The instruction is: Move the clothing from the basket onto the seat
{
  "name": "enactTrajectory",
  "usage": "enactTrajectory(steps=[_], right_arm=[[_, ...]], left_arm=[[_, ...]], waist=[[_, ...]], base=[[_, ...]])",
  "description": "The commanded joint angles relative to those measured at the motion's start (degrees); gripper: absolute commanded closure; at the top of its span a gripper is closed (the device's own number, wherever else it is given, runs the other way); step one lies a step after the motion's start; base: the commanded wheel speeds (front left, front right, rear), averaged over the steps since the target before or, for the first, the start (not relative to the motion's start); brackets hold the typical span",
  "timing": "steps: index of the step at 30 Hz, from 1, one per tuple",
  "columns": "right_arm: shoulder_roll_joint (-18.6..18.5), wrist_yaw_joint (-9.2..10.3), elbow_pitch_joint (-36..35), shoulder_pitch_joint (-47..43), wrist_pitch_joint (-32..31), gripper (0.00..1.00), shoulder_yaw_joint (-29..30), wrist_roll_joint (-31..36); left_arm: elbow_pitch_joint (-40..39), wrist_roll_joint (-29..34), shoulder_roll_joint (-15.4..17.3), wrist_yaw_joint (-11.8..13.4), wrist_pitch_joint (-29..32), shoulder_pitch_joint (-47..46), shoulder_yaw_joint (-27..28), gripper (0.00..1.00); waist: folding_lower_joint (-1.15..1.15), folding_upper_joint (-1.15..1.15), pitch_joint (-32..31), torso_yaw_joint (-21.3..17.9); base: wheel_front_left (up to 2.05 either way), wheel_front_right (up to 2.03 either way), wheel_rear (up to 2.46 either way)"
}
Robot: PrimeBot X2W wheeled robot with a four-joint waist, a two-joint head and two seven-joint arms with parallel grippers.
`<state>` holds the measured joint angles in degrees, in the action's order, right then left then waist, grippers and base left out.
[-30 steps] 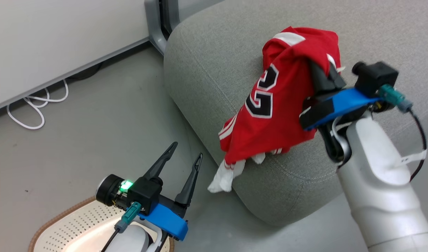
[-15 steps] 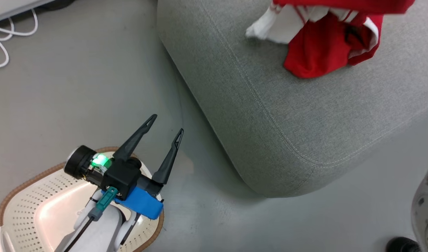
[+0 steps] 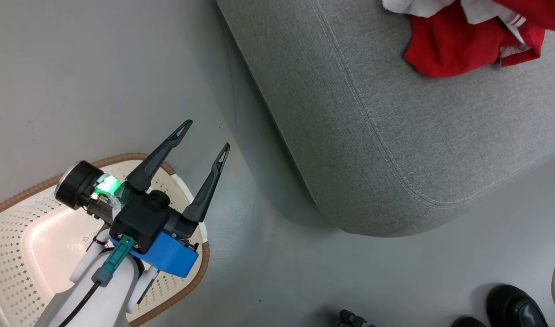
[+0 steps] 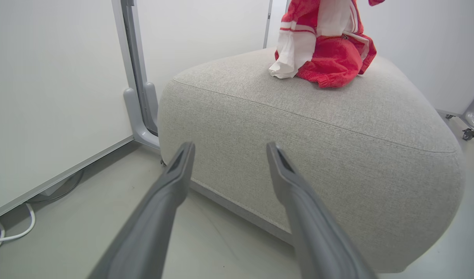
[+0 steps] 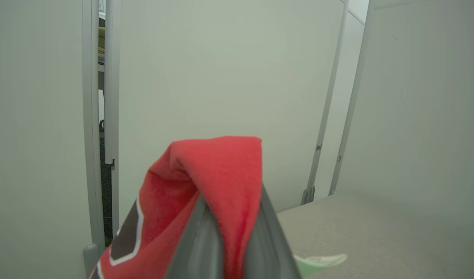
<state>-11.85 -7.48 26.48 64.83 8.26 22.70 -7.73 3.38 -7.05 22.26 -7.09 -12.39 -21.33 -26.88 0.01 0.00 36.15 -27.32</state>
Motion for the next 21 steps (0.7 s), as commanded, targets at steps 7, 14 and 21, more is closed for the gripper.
enactTrajectory(steps=[7,14,21], right_arm=[[-0.48,-0.03,10.16,-4.12,2.47,1.00,-0.21,3.79],[-0.85,-0.03,19.37,-5.18,2.94,1.00,1.20,6.57],[-0.60,-0.03,24.35,-4.68,4.24,1.00,3.10,8.27]], left_arm=[[-3.01,-0.15,1.36,0.79,1.21,0.99,0.02,0.00],[-4.61,-0.38,2.03,1.37,1.53,1.86,0.04,0.00],[-4.49,-0.51,1.60,1.57,1.06,1.20,-0.60,0.00]], waist=[[-0.01,0.00,1.37,1.47],[-0.01,0.00,1.77,2.61],[-0.01,0.00,1.53,3.53]], base=[[0.00,0.00,0.00],[0.00,0.00,0.00],[0.00,0.00,0.00]])
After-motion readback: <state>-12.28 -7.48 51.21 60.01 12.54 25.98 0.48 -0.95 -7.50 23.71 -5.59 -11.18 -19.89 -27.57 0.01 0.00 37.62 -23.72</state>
